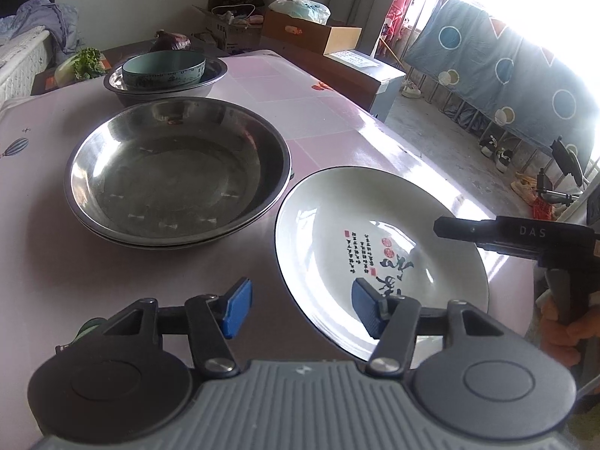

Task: Organize plates and bowls
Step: 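Move the right tool to the white printed plate and grasp its rim, then lift the white printed plate with the right tool and hold it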

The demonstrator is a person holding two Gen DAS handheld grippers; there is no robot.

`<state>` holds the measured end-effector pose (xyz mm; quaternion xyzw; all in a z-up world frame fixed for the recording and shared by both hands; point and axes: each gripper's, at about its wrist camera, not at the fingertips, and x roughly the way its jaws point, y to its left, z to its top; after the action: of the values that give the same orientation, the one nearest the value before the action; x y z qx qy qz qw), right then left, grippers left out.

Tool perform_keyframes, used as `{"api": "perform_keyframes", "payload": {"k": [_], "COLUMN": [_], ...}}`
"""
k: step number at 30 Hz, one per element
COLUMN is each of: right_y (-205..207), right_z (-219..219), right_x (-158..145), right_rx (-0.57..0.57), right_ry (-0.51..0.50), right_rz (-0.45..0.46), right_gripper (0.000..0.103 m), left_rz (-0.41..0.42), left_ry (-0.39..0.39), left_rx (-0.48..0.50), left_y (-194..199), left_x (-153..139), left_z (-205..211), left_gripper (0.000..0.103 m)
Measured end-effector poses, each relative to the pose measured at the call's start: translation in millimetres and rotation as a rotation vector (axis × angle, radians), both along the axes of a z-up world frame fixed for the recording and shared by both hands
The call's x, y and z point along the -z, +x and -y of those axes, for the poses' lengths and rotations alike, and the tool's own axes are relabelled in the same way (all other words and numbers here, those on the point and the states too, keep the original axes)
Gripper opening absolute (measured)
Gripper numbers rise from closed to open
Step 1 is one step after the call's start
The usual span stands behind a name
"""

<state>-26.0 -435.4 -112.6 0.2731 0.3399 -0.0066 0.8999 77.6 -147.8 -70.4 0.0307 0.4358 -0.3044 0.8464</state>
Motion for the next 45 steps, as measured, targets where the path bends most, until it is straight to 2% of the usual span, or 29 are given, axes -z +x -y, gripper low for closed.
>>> {"api": "perform_keyframes", "payload": {"k": [1,3,7,10,21,32,39,45], "right_y": [6.3,14.7,19.6,14.5,-18.9,-0.1,14.0,-0.6], "right_z": [0.8,-1.9,-14.9,-18.2,-52.0,-123.7,-149.1,-147.4], "right_x": [3.3,7.0,5.7,4.7,1.3,0.9,-1.0,1.0], "right_rx": [-0.005,-0.025,-0.060,-0.068,-0.088,-0.223,-0.266,-0.265], "right_ry": [0.010,0.018,-0.025,-0.007,0.021,0.050,0.005,0.000], "right_rz": [-0.004,0.007,0.012,0.009,-0.027,-0.037,-0.021,-0.012], "right_gripper": [0.029,0.030,0.030,0.030,0.030,0.030,0.030,0.029], "left_rz": [-0.017,-0.049,-0.053,-0.029,-0.118,-0.163,-0.142,-0.098], "left_ry": [0.003,-0.008,-0.022,0.010,0.036,0.019,0.007,0.032], "left_rx": [-0.006,-0.019,-0.015,-0.016,0.011,-0.153,-0.177,-0.153], "left_y": [4.5,11.1,10.7,4.8,-31.0,-44.6,-43.9,-47.4], "left_x": [3.7,9.1,8.7,7.6,1.5,-2.4,-2.1,-0.4], "left_z": [1.7,2.5,3.9,5.1,-39.6,-119.8,-137.5,-131.6], "left_gripper": [0.045,0.037,0.027,0.028,0.029,0.032,0.033,0.035]}}
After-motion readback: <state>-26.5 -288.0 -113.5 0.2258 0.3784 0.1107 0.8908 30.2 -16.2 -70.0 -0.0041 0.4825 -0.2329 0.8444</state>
